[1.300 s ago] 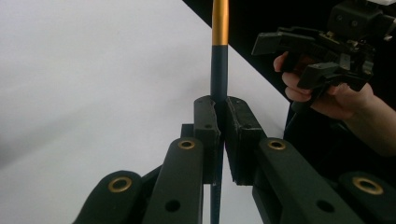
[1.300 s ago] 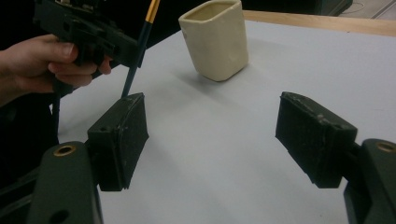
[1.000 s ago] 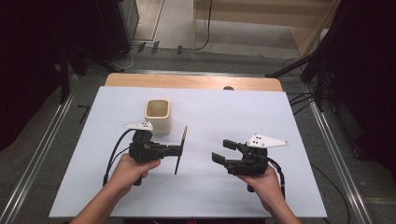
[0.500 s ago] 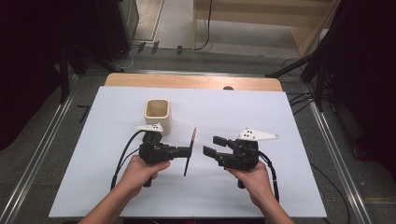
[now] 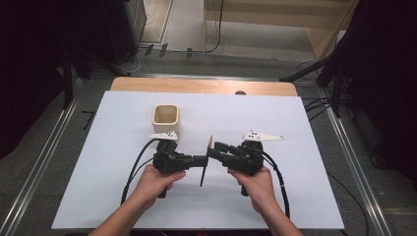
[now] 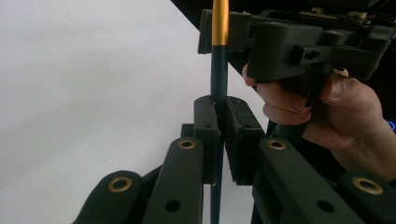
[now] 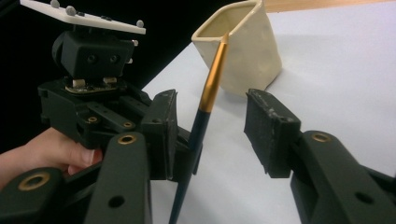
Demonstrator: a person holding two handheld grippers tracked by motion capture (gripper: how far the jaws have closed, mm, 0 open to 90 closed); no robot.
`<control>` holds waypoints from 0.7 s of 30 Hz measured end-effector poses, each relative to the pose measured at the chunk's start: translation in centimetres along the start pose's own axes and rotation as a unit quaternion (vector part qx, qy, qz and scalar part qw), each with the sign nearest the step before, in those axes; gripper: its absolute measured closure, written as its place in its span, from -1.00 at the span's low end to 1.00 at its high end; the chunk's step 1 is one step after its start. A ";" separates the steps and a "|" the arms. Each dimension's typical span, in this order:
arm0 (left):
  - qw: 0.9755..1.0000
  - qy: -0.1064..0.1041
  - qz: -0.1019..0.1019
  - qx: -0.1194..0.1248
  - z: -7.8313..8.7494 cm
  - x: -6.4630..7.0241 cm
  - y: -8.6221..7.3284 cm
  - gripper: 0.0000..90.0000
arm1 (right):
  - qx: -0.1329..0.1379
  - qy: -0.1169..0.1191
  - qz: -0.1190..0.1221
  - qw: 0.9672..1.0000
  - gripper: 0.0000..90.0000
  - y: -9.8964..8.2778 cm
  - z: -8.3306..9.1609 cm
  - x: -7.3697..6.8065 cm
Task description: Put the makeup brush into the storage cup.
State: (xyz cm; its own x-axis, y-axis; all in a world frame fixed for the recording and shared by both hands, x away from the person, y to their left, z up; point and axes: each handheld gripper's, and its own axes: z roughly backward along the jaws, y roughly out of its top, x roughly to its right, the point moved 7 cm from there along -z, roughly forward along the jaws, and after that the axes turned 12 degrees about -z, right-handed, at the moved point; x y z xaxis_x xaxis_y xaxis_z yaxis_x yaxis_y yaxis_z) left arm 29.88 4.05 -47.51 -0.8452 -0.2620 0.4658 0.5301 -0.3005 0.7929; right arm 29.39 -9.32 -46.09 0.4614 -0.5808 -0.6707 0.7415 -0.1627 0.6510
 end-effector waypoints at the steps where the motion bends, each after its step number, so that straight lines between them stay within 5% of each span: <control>1: 1.000 -0.002 -0.001 0.000 -0.1 0.0 0.0 0.88 | -0.003 0.001 -0.003 1.000 0.33 -0.1 -0.1 -0.1; 13: 1.000 -0.004 -0.006 0.008 -0.9 0.4 -0.1 0.88 | -0.008 0.001 -0.028 1.000 0.76 -0.1 -0.6 0.1; 21: 1.000 -0.004 -0.005 0.014 -1.3 0.4 -0.2 0.88 | -0.016 0.012 -0.057 0.998 0.85 0.0 -0.4 0.3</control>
State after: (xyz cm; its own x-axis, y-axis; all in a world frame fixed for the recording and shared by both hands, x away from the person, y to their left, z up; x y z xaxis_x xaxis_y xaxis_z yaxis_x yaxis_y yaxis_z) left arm 29.54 2.80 -48.01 -0.8507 -0.2527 0.4609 0.5200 -0.2769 0.8080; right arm 29.74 -9.16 -46.40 0.3846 -0.5413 -0.7477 0.8048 -0.2001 0.5588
